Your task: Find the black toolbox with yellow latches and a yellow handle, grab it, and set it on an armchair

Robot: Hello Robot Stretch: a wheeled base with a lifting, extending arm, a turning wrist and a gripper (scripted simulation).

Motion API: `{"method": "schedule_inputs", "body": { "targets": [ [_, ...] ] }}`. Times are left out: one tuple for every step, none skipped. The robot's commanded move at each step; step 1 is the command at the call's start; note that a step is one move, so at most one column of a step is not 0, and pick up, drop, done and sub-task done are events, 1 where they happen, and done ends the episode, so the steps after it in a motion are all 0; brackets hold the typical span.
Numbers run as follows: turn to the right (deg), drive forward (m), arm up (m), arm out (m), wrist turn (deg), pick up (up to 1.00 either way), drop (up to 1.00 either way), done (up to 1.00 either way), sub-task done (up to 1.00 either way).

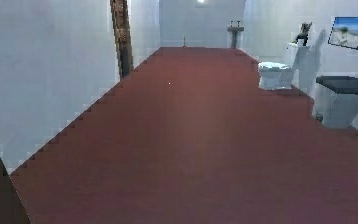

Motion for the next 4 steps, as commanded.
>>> {"method": "schedule_inputs", "body": {
  "targets": [
    [-9.0,0.0,0.0,0.0,0.0,0.0,0.0,0.0,0.0],
    [0.0,1.0,0.0,0.0,0.0,0.0,0.0,0.0,0.0],
    [0.0,1.0,0.0,0.0,0.0,0.0,0.0,0.0,0.0],
    [0.0,1.0,0.0,0.0,0.0,0.0,0.0,0.0,0.0]
  ]
}}
